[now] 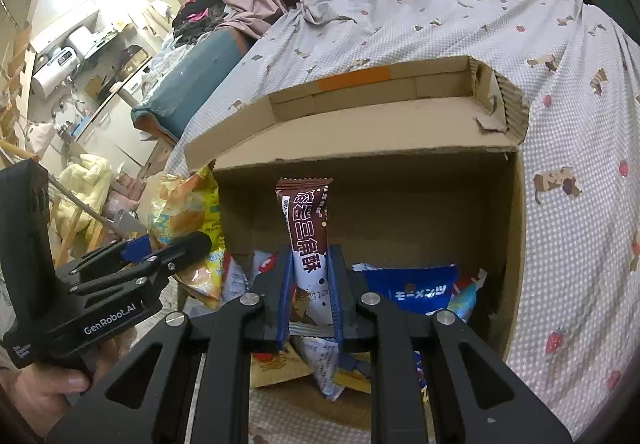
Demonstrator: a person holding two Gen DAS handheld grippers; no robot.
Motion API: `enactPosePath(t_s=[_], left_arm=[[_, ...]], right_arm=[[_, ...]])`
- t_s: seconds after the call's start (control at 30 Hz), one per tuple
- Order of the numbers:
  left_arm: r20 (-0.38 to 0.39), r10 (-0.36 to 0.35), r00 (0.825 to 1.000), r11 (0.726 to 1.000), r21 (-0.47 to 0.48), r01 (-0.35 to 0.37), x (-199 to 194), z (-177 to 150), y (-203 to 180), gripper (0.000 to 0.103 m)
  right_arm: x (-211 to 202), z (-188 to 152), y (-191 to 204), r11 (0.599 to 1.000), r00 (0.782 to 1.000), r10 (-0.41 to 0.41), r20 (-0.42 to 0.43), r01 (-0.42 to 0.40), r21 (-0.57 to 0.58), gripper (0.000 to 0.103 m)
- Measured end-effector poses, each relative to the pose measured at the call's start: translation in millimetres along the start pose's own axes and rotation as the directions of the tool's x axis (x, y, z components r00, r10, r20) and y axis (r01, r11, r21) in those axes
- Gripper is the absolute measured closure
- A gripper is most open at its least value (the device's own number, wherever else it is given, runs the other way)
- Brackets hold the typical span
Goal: Organize snacks
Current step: 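Release the chocolate bar into the box with the right tool while the left drops its bag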
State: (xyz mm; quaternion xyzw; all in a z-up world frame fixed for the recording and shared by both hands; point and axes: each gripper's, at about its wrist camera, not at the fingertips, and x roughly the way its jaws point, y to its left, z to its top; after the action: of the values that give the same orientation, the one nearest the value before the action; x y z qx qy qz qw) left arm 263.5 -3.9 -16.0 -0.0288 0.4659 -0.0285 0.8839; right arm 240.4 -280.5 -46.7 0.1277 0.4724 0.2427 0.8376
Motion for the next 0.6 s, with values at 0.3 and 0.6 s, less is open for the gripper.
enactPosePath(t_s=[0.3, 0.6], left_arm=[[-0.014, -0.014, 1.0, 1.0, -0.001, 0.013, 14, 3, 1, 0.059], [-0.036, -0.008, 0.999, 1.0, 0.001, 0.008, 19, 2, 0, 0.046]], right_arm=[[14, 5, -13, 0.999, 1.0, 0.01, 0.006, -0.011, 0.049, 0.085], [22, 7, -24, 0.998, 1.0, -0.017, 0.012, 0.016, 0.063, 0.082]])
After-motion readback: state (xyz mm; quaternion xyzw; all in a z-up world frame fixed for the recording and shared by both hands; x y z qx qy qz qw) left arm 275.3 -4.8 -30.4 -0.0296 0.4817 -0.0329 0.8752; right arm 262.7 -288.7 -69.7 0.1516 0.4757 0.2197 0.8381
